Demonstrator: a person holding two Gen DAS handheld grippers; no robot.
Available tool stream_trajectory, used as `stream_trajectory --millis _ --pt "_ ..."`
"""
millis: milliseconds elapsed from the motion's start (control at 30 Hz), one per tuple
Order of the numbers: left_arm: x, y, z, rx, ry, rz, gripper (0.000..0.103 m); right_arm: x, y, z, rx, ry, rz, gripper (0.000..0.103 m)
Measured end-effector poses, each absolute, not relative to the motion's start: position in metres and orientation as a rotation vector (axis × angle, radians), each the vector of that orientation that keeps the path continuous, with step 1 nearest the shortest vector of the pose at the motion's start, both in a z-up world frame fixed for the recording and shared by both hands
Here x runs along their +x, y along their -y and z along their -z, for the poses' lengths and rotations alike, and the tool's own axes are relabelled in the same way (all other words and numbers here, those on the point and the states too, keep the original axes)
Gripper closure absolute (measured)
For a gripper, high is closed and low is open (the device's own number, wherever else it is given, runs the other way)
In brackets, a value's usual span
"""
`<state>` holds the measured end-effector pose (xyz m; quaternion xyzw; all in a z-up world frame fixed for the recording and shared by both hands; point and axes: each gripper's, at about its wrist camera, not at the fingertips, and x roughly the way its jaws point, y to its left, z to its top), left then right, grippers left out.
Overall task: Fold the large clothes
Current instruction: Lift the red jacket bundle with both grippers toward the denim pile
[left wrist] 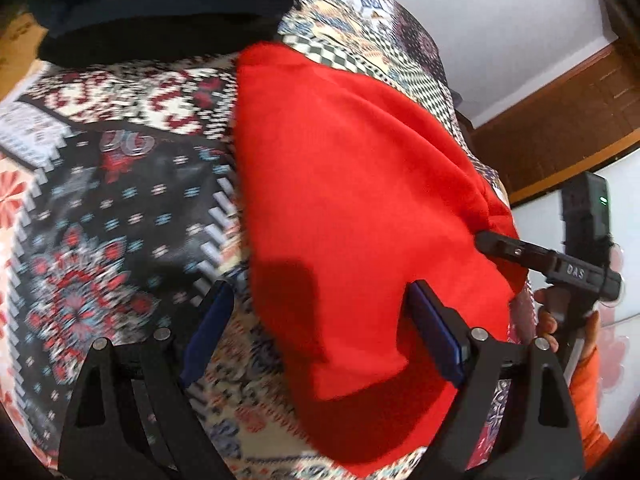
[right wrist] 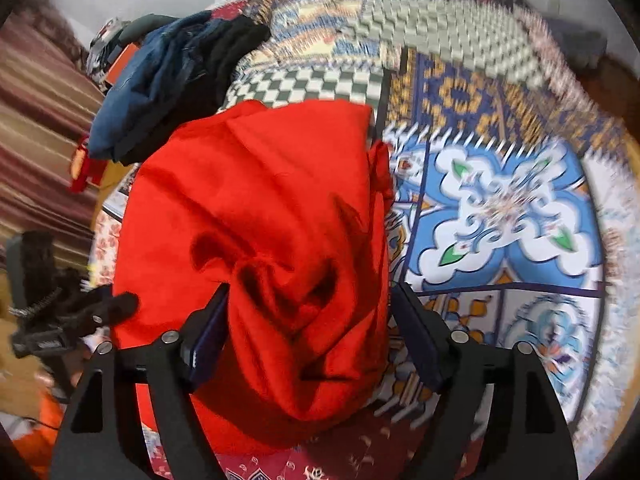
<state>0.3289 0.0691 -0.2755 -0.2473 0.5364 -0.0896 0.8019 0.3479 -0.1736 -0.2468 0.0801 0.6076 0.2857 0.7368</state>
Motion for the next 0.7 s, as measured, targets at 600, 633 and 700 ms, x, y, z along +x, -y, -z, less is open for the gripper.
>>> stream_trajectory --millis 600,633,700 --pt "0.365 -0.074 0.292 -0.702 -1.124 0.280 0.024 0.384 0.147 0.279 0.356 -1.457 -0.844 0.029" --pt "0.365 -0.077 0.292 -0.707 -1.120 0.279 0.026 0.383 0.148 0.279 0.367 -1.457 -0.850 0.037" --pt "0.363 -0.081 0.290 -0.725 -1.108 0.288 0.037 0.380 0.151 0.276 0.396 -1.447 -0.862 0.047"
